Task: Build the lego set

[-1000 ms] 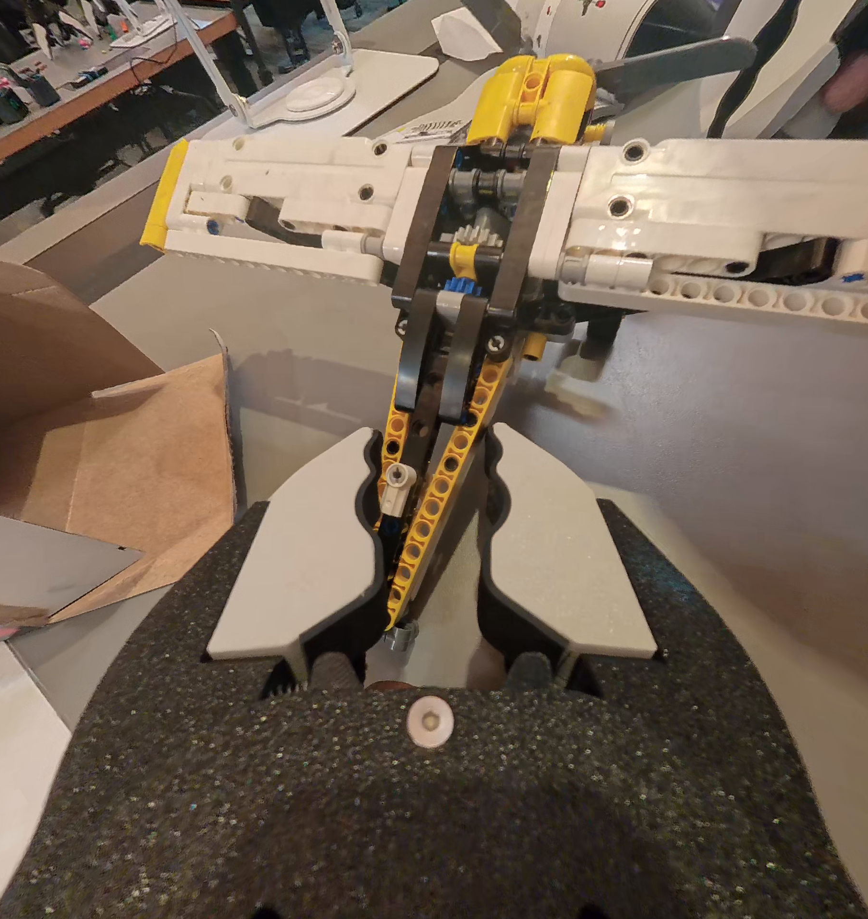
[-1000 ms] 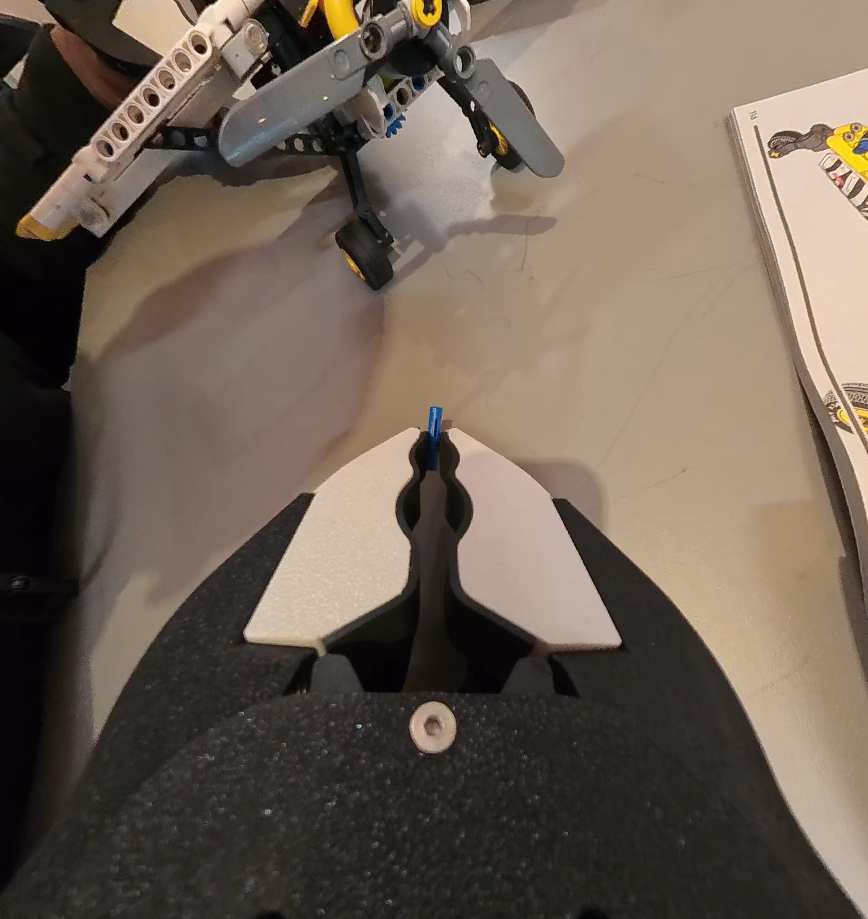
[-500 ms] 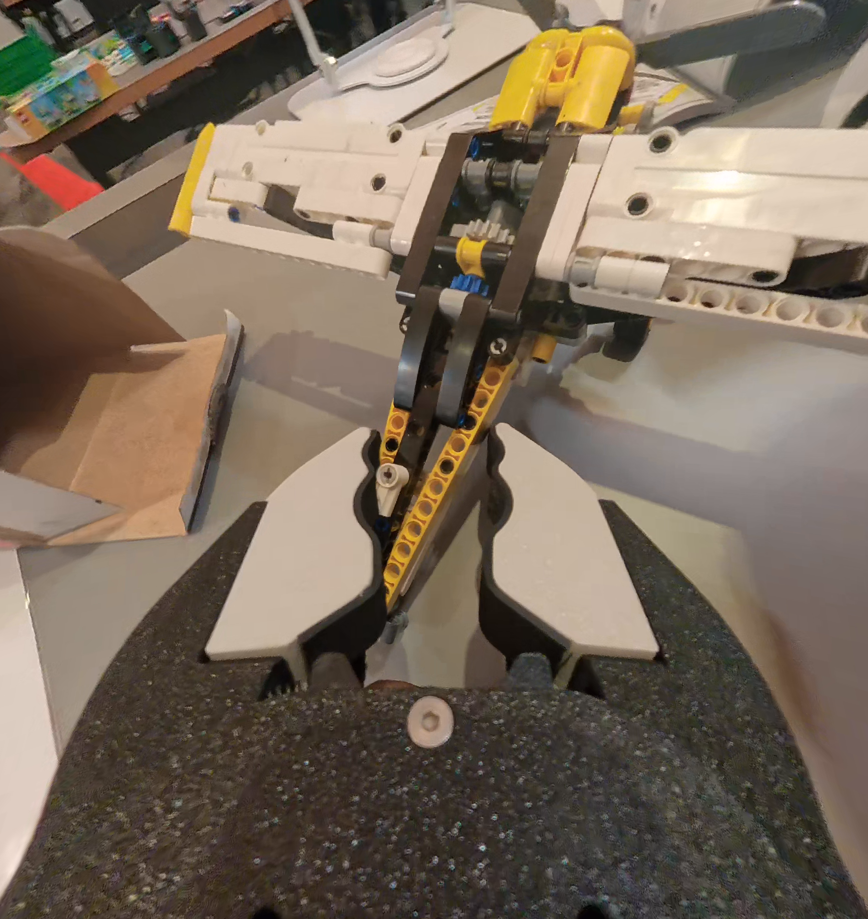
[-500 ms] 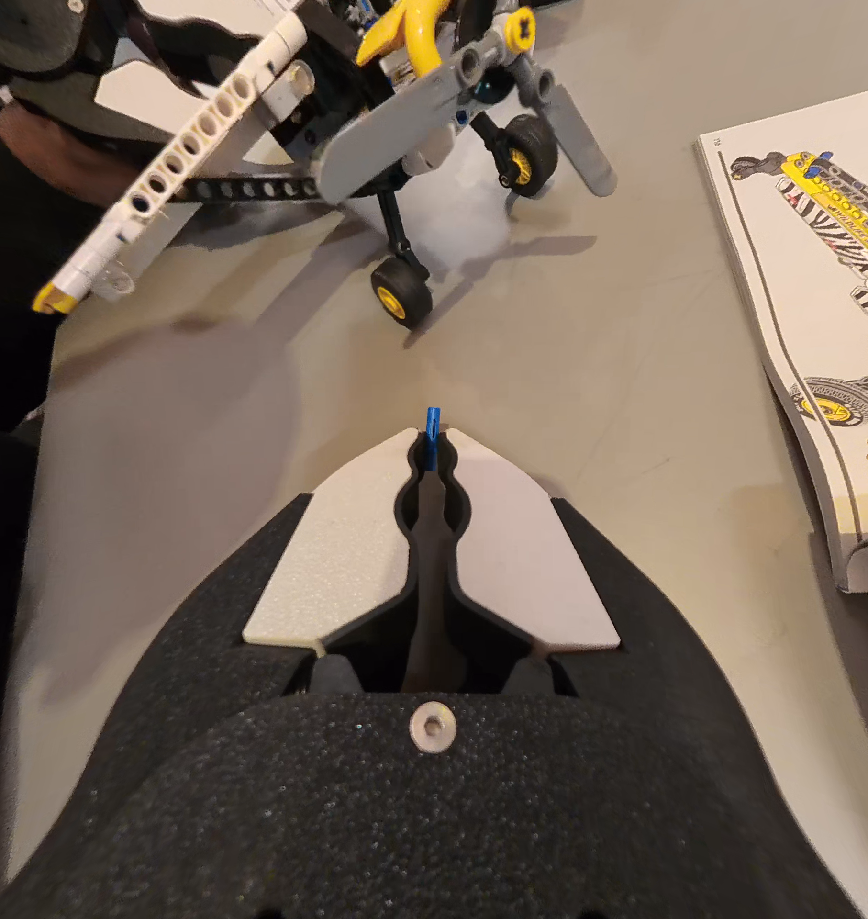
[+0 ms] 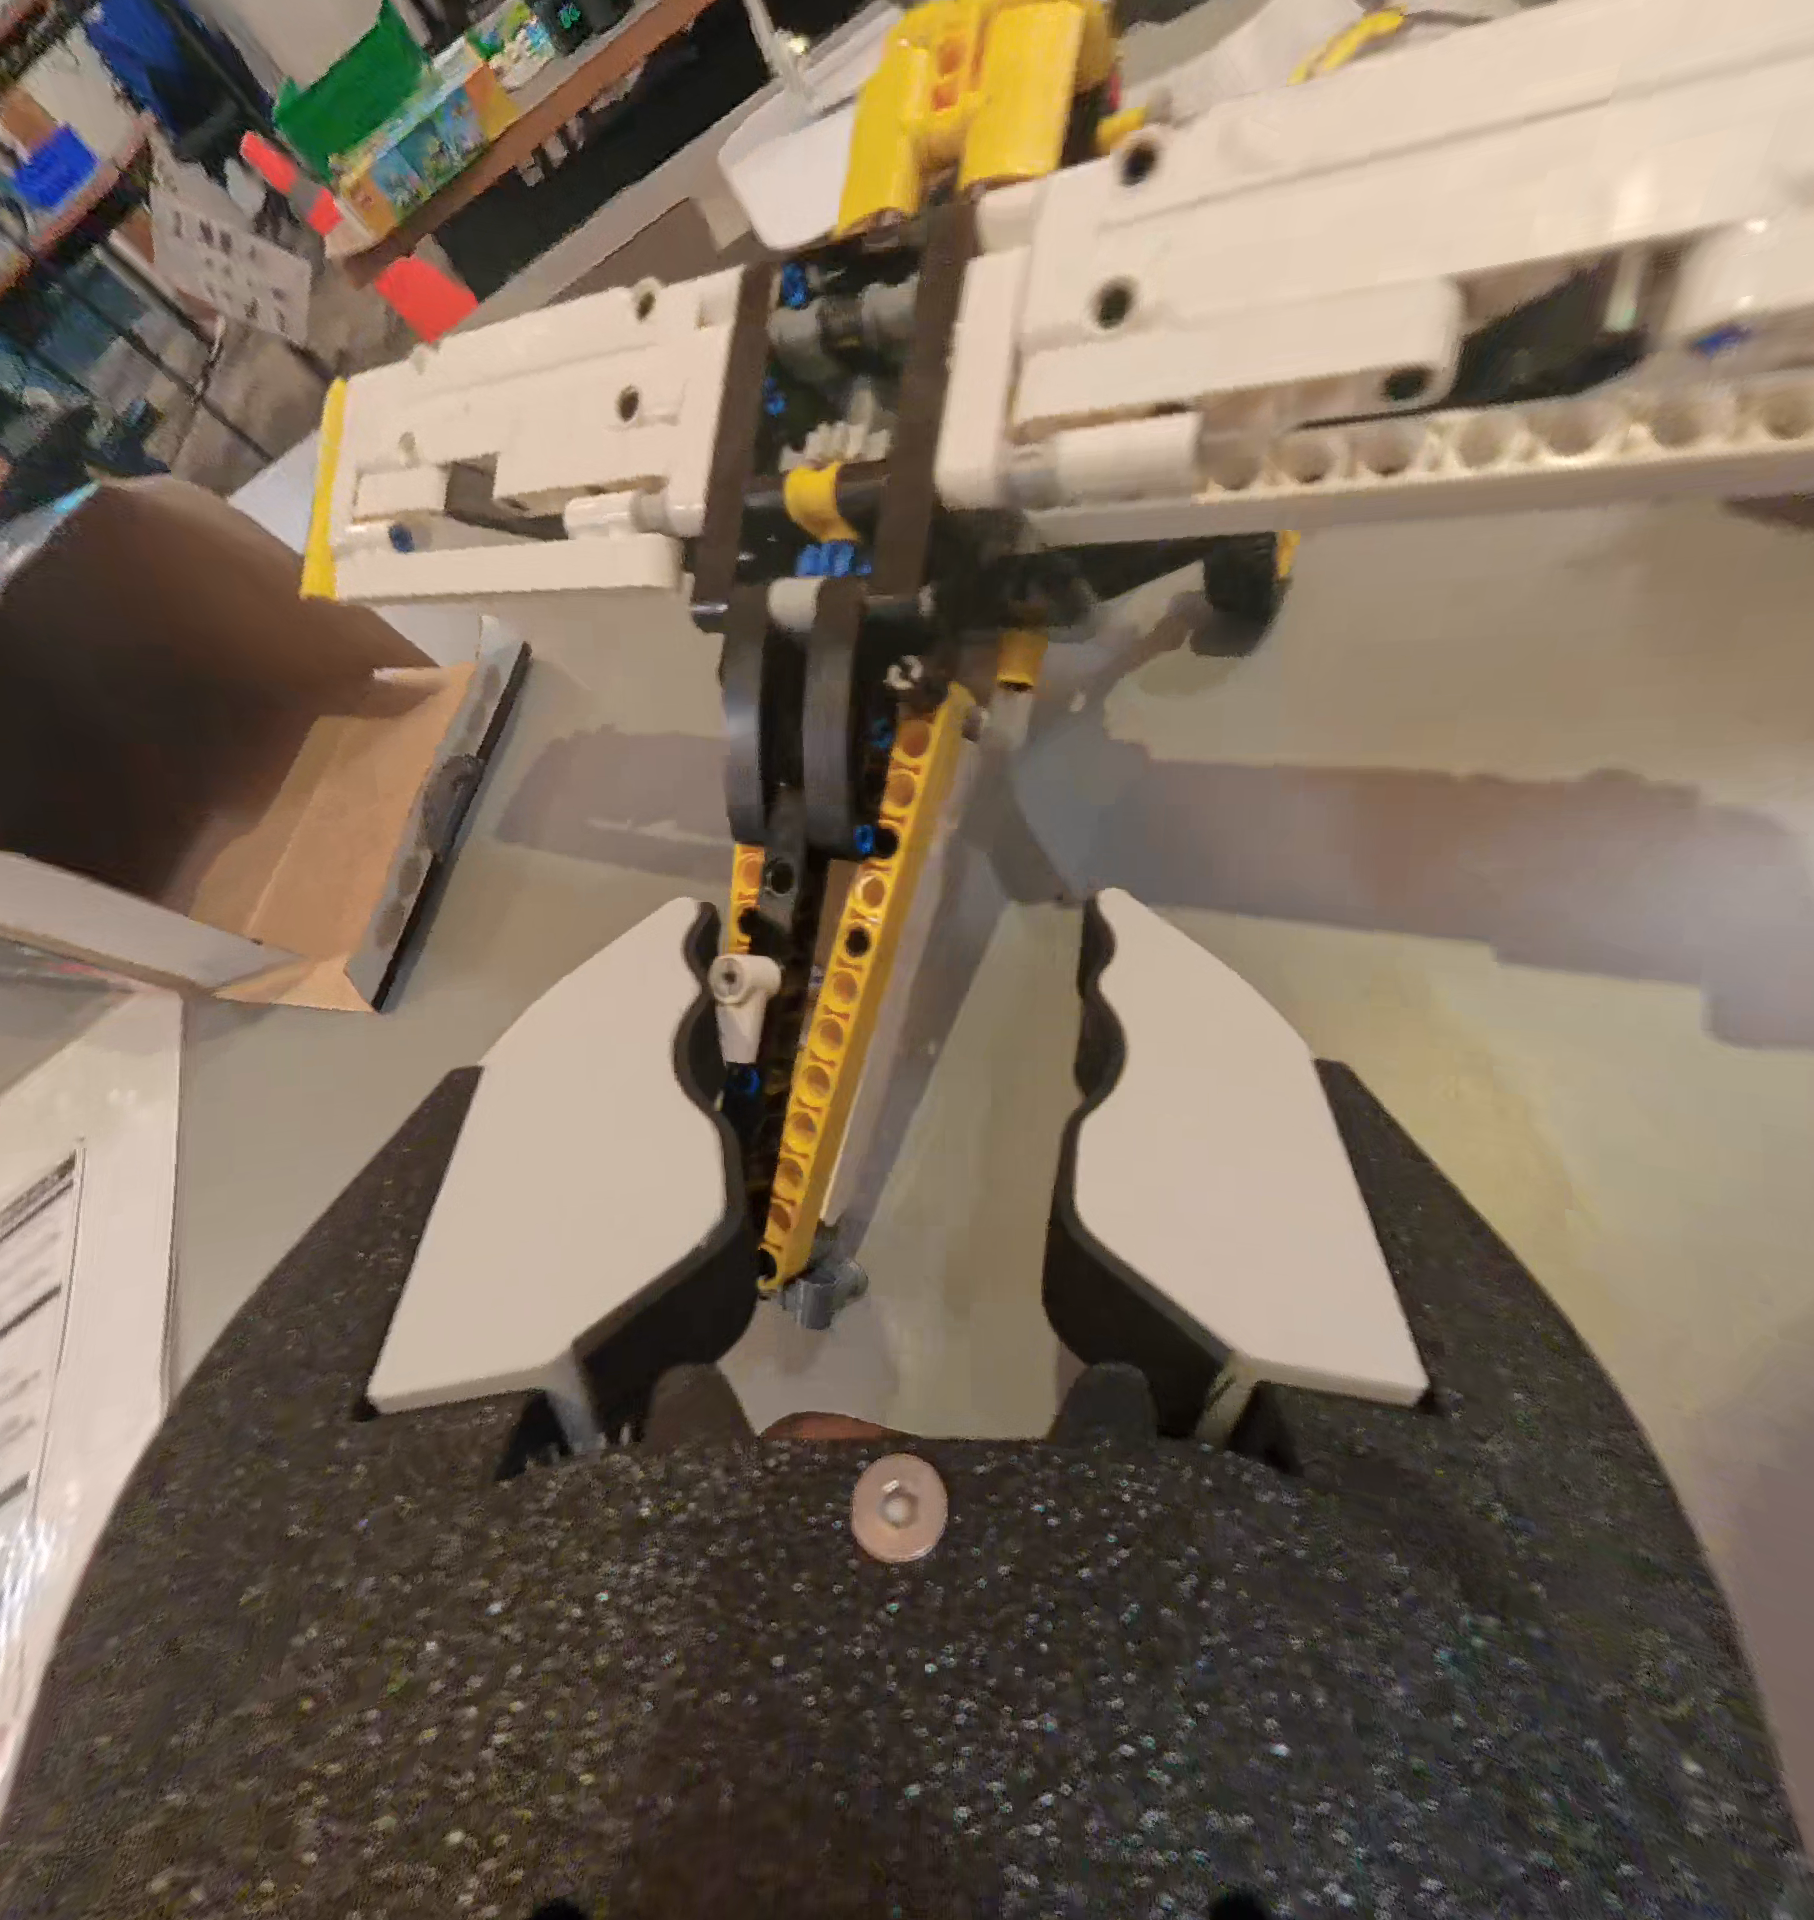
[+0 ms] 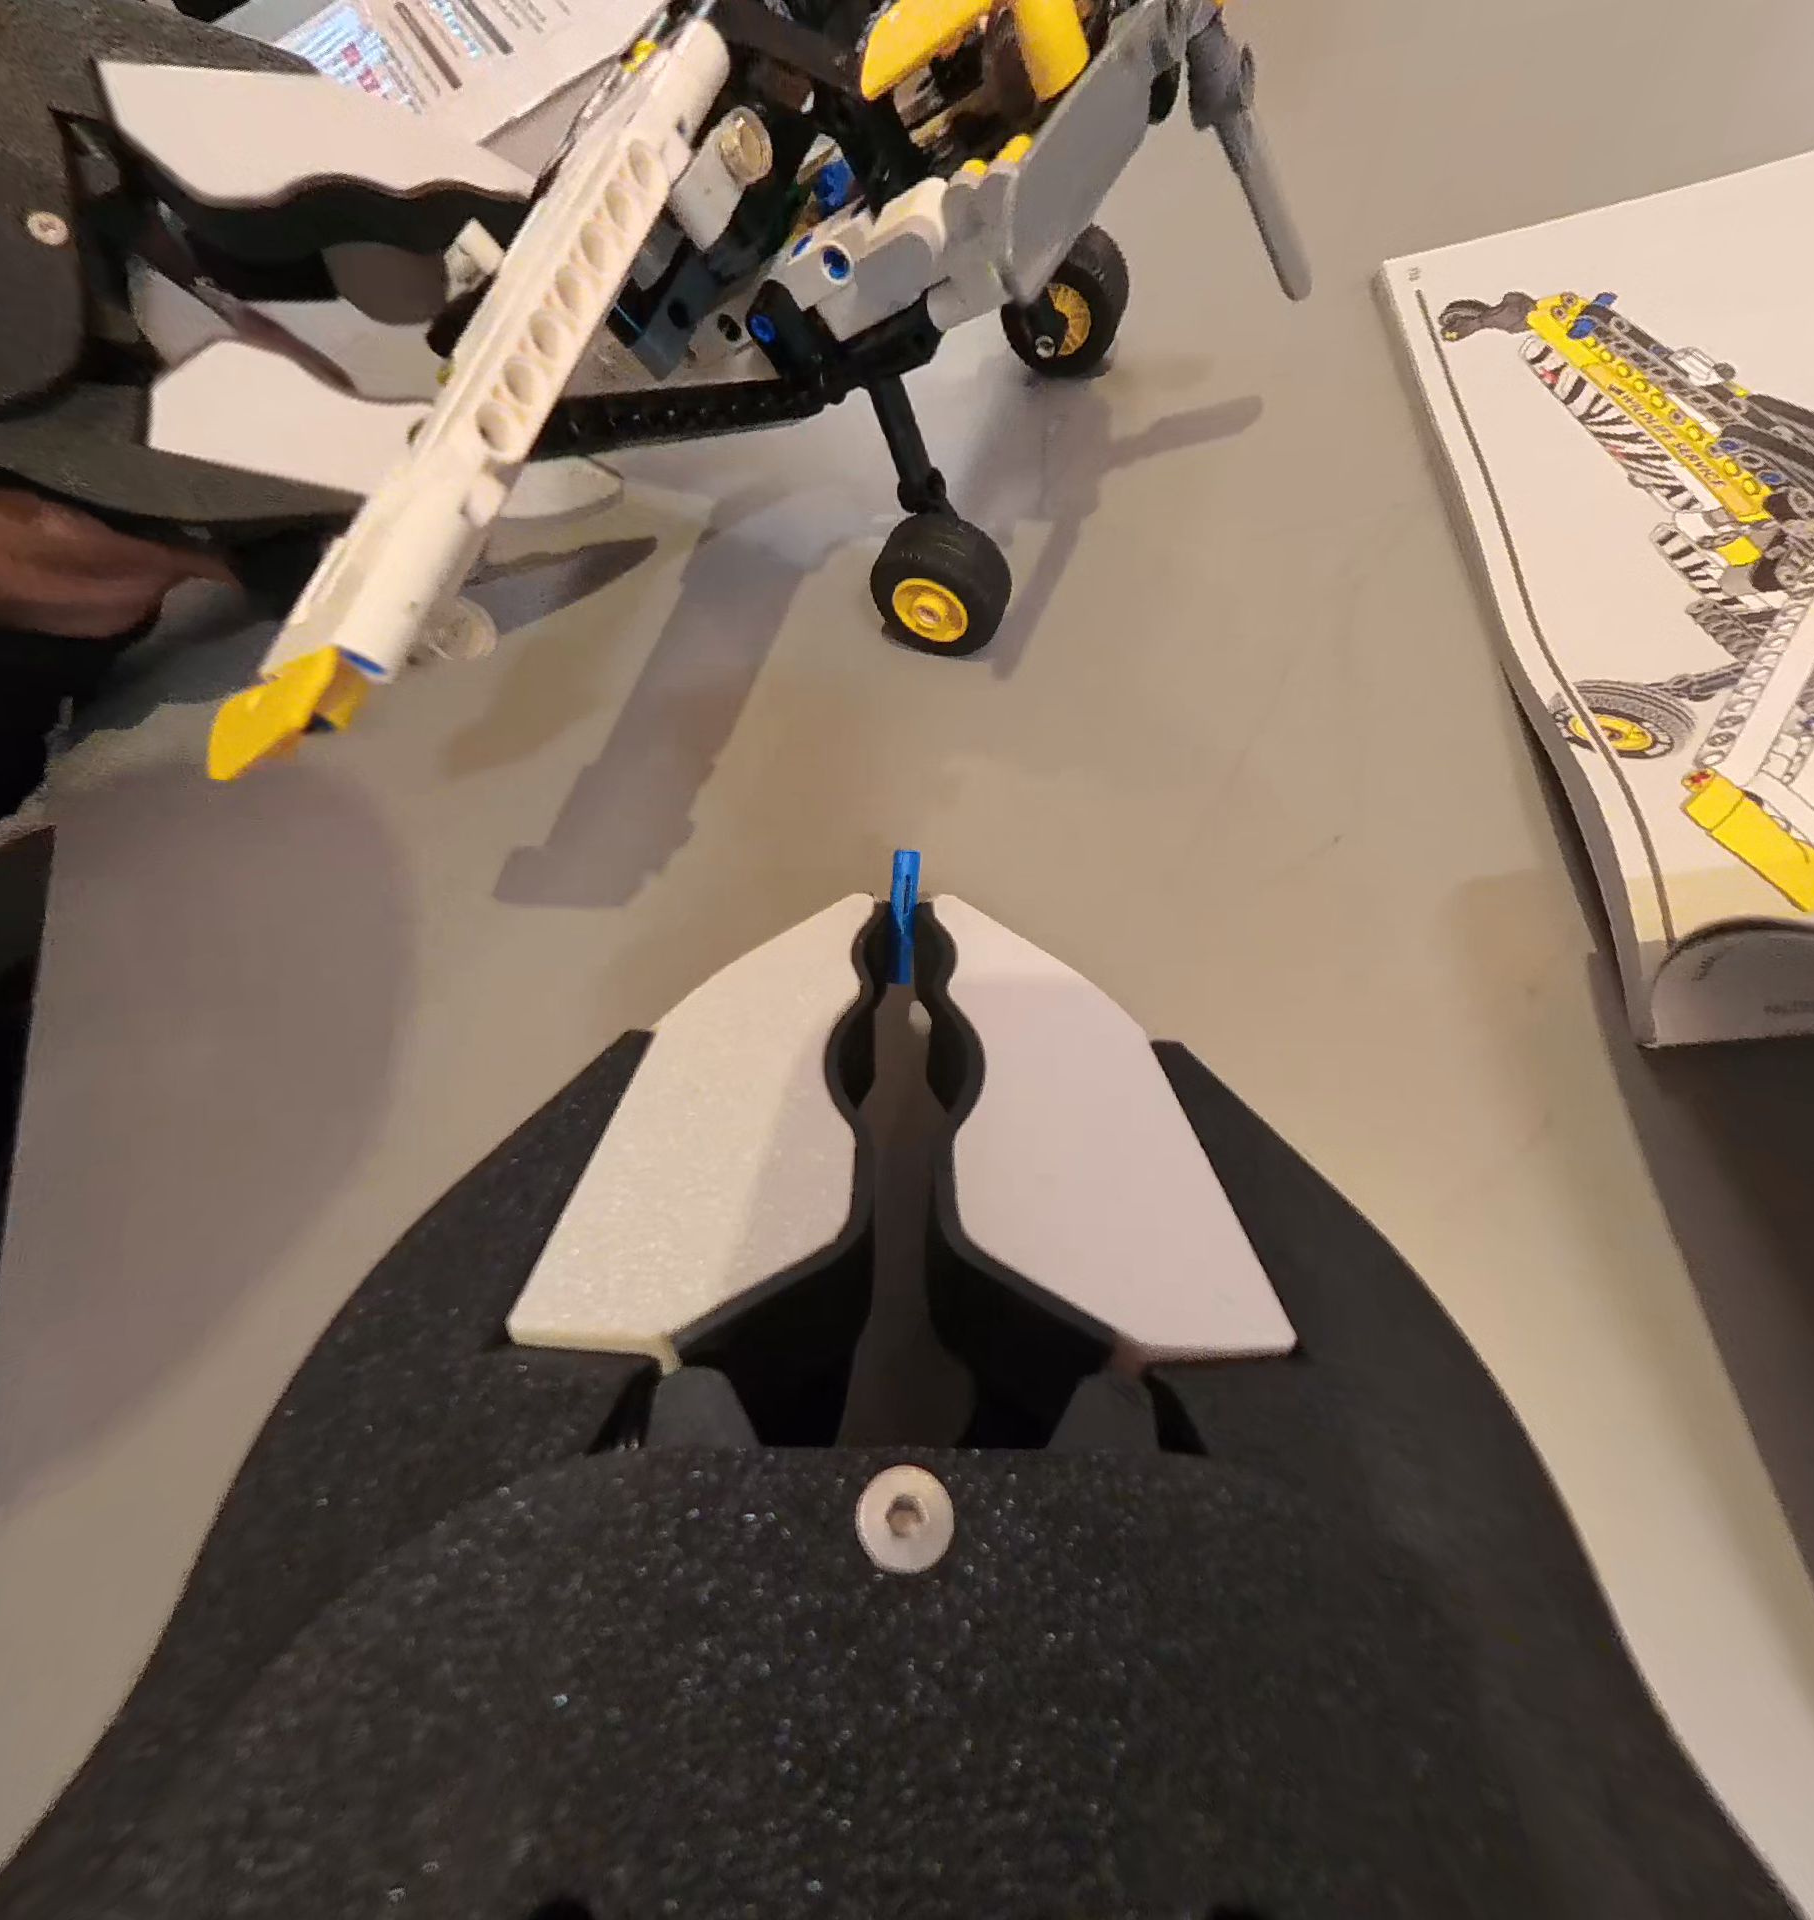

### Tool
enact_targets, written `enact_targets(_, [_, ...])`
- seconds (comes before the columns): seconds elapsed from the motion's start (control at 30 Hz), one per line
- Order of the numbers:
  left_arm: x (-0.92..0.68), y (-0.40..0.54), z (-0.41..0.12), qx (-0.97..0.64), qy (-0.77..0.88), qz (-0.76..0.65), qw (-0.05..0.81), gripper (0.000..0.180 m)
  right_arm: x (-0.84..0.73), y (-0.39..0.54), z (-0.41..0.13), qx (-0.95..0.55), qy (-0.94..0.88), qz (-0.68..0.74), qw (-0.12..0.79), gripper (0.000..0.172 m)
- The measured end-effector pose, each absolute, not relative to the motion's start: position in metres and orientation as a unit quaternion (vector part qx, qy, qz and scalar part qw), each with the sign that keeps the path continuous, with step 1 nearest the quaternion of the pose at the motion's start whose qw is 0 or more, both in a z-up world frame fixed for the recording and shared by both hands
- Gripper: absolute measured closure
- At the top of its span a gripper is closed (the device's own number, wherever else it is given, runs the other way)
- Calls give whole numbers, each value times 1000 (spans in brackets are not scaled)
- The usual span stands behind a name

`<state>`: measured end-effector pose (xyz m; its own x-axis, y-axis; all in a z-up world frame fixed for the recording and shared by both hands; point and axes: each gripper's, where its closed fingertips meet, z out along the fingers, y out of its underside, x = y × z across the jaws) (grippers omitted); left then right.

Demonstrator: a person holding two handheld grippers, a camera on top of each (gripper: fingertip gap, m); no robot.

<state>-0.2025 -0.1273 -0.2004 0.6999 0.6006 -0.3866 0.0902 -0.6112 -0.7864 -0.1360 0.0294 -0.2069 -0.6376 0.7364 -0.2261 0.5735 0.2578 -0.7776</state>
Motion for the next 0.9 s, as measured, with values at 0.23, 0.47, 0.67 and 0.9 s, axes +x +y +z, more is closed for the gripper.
enact_targets(0.23, [-182,-153,-165,-799,-159,324,480,92,-124,37,-187,-417,-778,456,111,168])
enact_targets(0.47, [-152,-148,-128,-732,-119,287,606,111,-112,9,-120,-383,-751,518,146,168])
enact_targets(0.67, [-120,-133,-124,-685,-94,236,683,134,-85,-41,-75,-346,-717,576,187,168])
enact_targets(0.9, [-90,-132,-124,-683,-25,208,699,140,-63,-109,-80,-301,-683,639,185,168])
